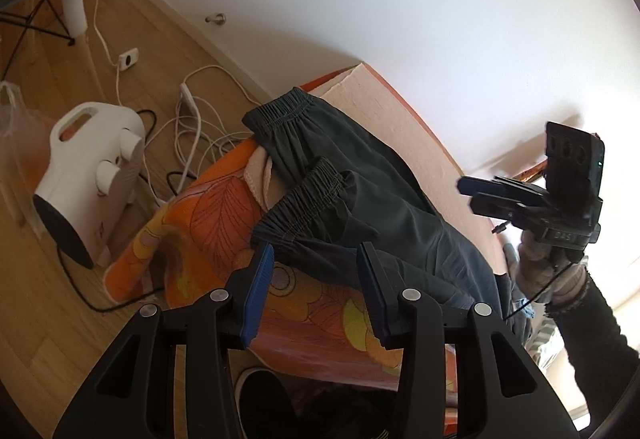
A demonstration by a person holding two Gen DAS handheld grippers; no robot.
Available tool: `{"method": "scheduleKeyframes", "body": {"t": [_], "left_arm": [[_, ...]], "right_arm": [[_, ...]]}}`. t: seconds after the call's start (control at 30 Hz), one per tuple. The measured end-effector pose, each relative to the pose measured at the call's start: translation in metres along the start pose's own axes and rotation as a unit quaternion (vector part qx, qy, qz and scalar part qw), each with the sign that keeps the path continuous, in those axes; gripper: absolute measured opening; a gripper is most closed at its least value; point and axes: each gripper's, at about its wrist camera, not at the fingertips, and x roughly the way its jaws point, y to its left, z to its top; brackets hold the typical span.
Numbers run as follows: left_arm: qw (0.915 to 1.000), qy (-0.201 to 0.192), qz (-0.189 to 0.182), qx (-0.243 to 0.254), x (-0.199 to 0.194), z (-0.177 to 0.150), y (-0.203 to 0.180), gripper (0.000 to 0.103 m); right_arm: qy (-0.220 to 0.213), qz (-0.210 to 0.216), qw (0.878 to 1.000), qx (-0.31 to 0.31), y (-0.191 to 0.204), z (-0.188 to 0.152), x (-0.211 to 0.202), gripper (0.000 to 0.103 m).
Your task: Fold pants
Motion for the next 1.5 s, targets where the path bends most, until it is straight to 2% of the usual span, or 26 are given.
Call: {"method": "scheduleKeyframes", "body": {"t": [0.13, 0.3, 0.47, 0.5, 0.6, 0.8, 0.97, 1.03, 1.17, 1.23, 1.27, 1.3, 1.5], "left_arm": [[0.9985, 0.0, -0.024, -0.049, 0.004, 0.002, 0.008, 0.042], [0.9969, 0.009, -0.025, -0.074, 0.014, 0.003, 0.016, 0.042], [0.9937, -0.006, -0.047, -0.102, 0.004, 0.001, 0.024, 0.042], [0.9925, -0.008, -0.053, -0.11, 0.003, 0.002, 0.027, 0.042], [0.9931, 0.004, -0.04, -0.11, 0.009, 0.005, 0.025, 0.042], [0.9895, 0.023, -0.053, -0.133, 0.02, 0.006, 0.023, 0.042], [0.9886, 0.002, -0.06, -0.138, 0.006, 0.01, 0.019, 0.042], [0.9908, 0.001, -0.049, -0.126, 0.006, 0.014, 0.015, 0.046], [0.9923, -0.002, -0.037, -0.118, 0.012, 0.025, 0.013, 0.047], [0.9936, -0.009, -0.031, -0.108, 0.017, 0.03, 0.01, 0.039], [0.9952, -0.004, -0.02, -0.096, 0.021, 0.032, 0.007, 0.029], [0.9961, -0.001, -0.007, -0.088, 0.024, 0.033, 0.006, 0.005], [0.9985, -0.018, 0.027, -0.044, 0.024, 0.032, -0.001, 0.002]], "right_arm": [[0.027, 0.032, 0.999, -0.004, 0.004, 0.025, 0.055, 0.042], [0.056, 0.056, 0.997, -0.013, 0.007, 0.043, 0.104, 0.048], [0.082, 0.061, 0.995, -0.01, 0.007, 0.046, 0.127, 0.049], [0.085, 0.062, 0.994, -0.01, 0.006, 0.045, 0.126, 0.047], [0.084, 0.079, 0.993, -0.016, 0.013, 0.041, 0.127, 0.029], [0.065, 0.066, 0.995, -0.032, 0.025, 0.038, 0.12, 0.006], [0.035, 0.052, 0.998, -0.031, 0.029, 0.043, 0.103, 0.002], [0.024, 0.043, 0.998, -0.036, 0.03, 0.046, 0.096, 0.001], [0.006, 0.027, 0.999, -0.047, 0.034, 0.057, 0.085, 0.001], [0.006, 0.023, 0.998, -0.051, 0.034, 0.062, 0.084, 0.001], [0.005, 0.018, 0.999, -0.048, 0.032, 0.064, 0.084, 0.001], [0.005, 0.017, 0.999, -0.044, 0.03, 0.064, 0.085, 0.001], [0.009, 0.014, 1.0, -0.019, 0.017, 0.058, 0.089, 0.001]]}}
